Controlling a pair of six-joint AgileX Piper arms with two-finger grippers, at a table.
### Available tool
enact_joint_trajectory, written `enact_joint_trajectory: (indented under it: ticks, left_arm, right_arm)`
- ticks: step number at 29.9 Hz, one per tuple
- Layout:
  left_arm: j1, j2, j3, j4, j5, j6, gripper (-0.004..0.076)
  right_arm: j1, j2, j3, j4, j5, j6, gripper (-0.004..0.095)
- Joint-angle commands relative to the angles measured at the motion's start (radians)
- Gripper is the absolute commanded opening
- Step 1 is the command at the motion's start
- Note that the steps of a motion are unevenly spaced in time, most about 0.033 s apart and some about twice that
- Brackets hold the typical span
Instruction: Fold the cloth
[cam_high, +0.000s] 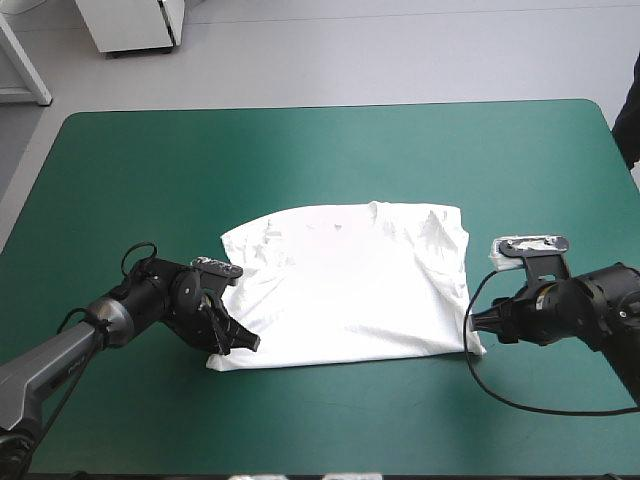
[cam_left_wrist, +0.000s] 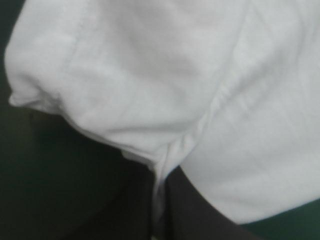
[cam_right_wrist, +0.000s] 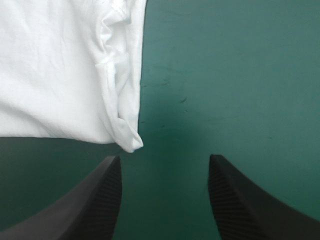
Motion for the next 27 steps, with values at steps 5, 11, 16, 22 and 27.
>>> enact_joint_trajectory:
  ticks: [5,11,16,22,27]
  left_arm:
    - [-0.009,0.078,0.043,-0.104,-0.143,0.006,-0.0010]
    - [-0.009,0.078,0.043,-0.104,-0.151,0.019,-0.0010]
    - [-0.009,0.078,0.043,-0.106,-0.151,0.019,-0.0010]
    - [-0.009,0.078,0.043,-0.125,-0.149,0.019,-0.0010]
    - [-0.009,0.078,0.043,-0.125,-0.148,0.023,-0.0010]
  right_arm:
    - [-0.004,0.120,-0.003,0.070,-0.116,-0.034,0.0569]
    - [-0.004,0.244,-0.002,0.076,-0.159,-0.049,0.0569]
    - [-0.004,0.332,0.000,0.080,-0.191,-0.053,0.0568]
    - [-0.004,0.410,0.044,0.185,-0.207,-0.106,0.0567]
    - [0.011,0.430,0.110,0.244,-0.212,-0.136,0.0439]
